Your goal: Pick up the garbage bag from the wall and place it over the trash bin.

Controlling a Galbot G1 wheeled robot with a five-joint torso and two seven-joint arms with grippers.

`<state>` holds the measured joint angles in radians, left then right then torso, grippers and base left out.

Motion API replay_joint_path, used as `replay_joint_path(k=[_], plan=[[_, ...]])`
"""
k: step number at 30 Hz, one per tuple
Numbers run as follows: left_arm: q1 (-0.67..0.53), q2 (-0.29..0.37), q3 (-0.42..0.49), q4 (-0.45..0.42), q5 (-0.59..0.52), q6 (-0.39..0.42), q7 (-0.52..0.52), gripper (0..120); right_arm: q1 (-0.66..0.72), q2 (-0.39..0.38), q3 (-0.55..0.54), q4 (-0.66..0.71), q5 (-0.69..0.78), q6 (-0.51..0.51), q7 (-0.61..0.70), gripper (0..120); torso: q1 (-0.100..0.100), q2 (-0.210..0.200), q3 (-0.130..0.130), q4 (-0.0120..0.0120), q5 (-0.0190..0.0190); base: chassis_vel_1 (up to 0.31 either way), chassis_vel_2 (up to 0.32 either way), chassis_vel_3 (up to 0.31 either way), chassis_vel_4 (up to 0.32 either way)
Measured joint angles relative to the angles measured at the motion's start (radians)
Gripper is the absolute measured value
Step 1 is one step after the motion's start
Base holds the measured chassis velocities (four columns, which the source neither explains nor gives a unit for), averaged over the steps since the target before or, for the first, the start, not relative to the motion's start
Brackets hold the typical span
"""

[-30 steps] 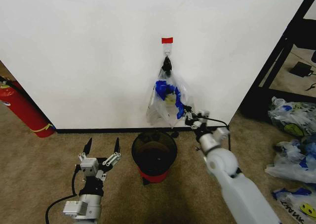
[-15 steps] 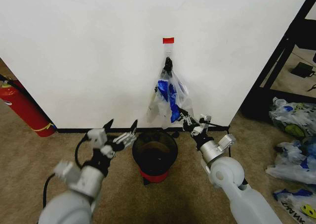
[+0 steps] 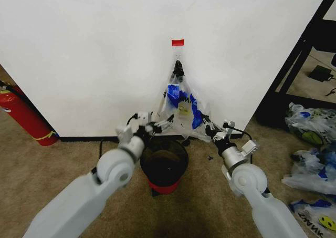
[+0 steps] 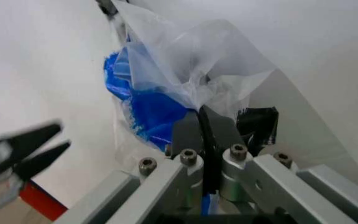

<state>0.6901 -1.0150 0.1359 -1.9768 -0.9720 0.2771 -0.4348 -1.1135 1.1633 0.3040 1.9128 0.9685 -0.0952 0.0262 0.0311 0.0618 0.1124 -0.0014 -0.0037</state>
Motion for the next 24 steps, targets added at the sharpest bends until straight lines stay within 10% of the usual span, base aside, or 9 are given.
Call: replay_joint_path(k=[24], plan=[[-0.147, -0.181, 0.139, 0.244, -0.002, 0.019, -0.065, 77, 0.019, -0.023, 0.022, -0.011, -0.006, 0.009, -0.002, 0, 0.000, 0.000, 0.000, 0.0000, 0.0000, 0.000, 0.000, 0.000, 0.000]])
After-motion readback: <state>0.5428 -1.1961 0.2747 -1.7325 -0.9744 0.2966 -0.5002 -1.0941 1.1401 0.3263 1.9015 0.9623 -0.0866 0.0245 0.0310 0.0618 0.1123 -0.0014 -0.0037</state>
